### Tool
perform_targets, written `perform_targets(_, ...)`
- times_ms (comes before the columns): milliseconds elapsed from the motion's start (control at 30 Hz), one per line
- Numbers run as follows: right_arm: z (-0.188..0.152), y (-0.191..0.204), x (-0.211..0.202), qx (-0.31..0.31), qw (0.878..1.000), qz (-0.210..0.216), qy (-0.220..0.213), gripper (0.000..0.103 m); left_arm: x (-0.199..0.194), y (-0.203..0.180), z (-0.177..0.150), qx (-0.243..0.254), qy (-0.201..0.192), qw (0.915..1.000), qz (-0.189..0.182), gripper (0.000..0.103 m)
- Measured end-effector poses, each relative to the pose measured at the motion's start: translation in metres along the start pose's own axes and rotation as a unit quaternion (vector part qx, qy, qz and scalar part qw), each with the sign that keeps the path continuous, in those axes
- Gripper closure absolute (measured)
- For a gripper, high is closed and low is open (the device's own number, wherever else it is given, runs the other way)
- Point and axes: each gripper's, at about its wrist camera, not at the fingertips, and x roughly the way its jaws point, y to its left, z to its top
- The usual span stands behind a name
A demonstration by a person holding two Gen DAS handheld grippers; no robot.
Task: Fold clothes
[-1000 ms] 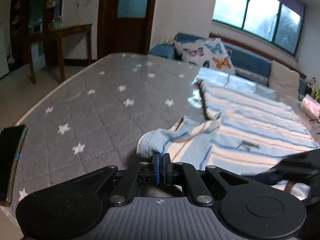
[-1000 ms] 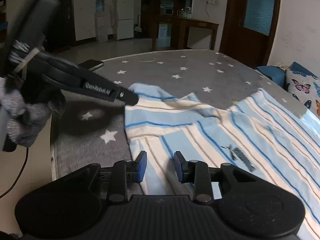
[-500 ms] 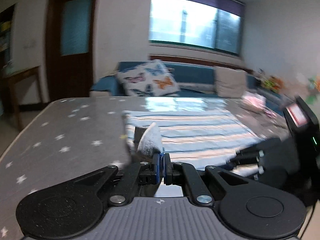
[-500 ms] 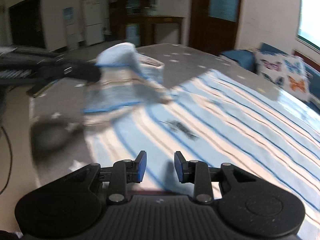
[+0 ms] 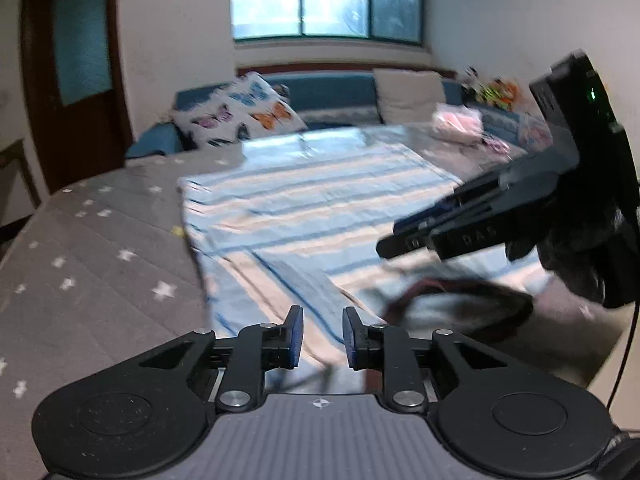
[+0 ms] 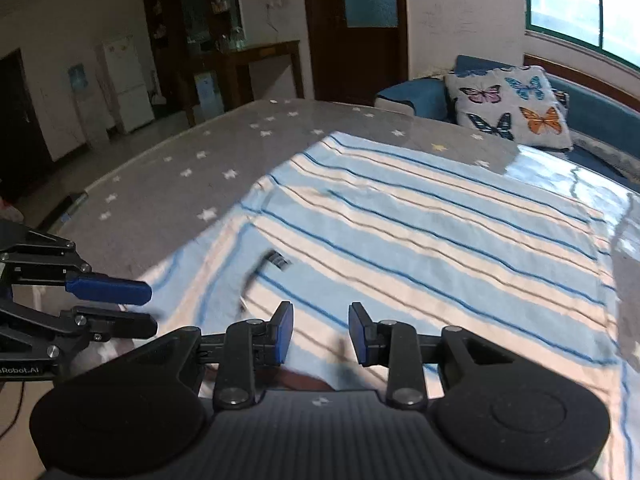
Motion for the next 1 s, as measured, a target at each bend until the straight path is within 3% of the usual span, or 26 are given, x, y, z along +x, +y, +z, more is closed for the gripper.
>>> perform_targets(133,0.014,0.013,0.014,0.003,1.0,0.03,-0.005,0.073,0.009,0.015,-0.003,0.0,0.011,0.9995,0.031,0.08)
perform_targets(367,0.032,0.034,0.055,0.003,0.998,0.066,0.014,0.074,0.028,0.033,-0.024,-0.009,0.054,0.9978,0.039,0.079)
perform_targets(500,0.028,0.041,0.078,-0.018,0.998,0.037,0.036,0.075,0.026,0.037,-0.027,-0.005,0.05,0.9981,0.036,0.079)
perform_targets(667,0.028,0.035,0.08,-0.015,0.999,0.014,0.025,0.075,0.026,0.037,-0.028,-0.001,0.048,0.9983,0.033,0.079)
perform_targets(900,0.03,0.039,0.069,-0.025,0.999,0.031,0.023,0.075,0.024,0.033,-0.024,-0.002,0.05,0.9981,0.036,0.079)
perform_targets(1000,0.026,0.041,0.062,-0.033,0.999,0.03,0.027,0.075,0.02,0.029,-0.017,0.002,0.044,0.9983,0.039,0.074)
